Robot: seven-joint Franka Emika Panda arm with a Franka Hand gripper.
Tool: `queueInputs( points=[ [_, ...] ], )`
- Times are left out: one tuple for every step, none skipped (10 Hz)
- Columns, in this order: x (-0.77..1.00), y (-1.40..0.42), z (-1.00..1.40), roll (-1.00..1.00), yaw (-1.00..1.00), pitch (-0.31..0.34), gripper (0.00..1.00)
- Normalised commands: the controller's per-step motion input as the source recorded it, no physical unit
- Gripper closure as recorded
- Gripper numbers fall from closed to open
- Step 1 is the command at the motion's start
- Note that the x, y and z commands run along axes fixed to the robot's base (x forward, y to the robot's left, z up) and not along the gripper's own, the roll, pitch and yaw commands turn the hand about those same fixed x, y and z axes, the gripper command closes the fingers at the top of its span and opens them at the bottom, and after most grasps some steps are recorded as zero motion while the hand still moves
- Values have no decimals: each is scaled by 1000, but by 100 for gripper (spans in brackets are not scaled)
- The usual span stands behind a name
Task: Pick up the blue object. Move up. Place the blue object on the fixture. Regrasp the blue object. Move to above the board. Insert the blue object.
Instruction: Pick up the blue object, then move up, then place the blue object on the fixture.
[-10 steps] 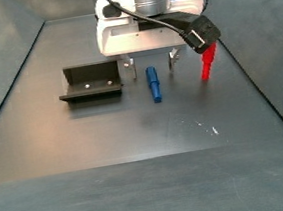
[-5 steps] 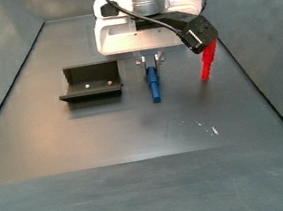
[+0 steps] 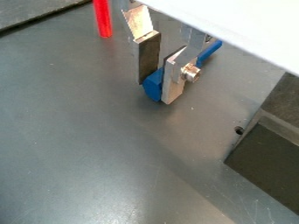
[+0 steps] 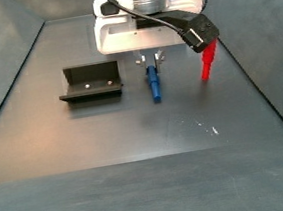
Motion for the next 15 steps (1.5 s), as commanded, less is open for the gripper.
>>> queueInputs(
  points=[
    [0, 0, 0, 0, 0, 0, 100],
    [0, 0, 0, 0, 0, 0, 100],
    [0, 0, 0, 0, 0, 0, 100],
    [0, 0, 0, 0, 0, 0, 100],
    [0, 0, 0, 0, 0, 0, 100],
    [0, 0, 0, 0, 0, 0, 100],
    [0, 0, 0, 0, 0, 0, 100],
    [0, 0, 0, 0, 0, 0, 100],
    [0, 0, 0, 0, 0, 0, 100],
    [0, 0, 833, 0, 0, 0, 100],
    [32, -2, 829, 0, 6, -29, 100],
    [-1, -8, 697, -5, 10, -11, 100],
    [-15, -9, 394, -14, 10, -25, 100],
    [0, -29, 0, 0, 0, 0, 100],
    [-77, -157, -83, -91, 43, -23, 100]
  ],
)
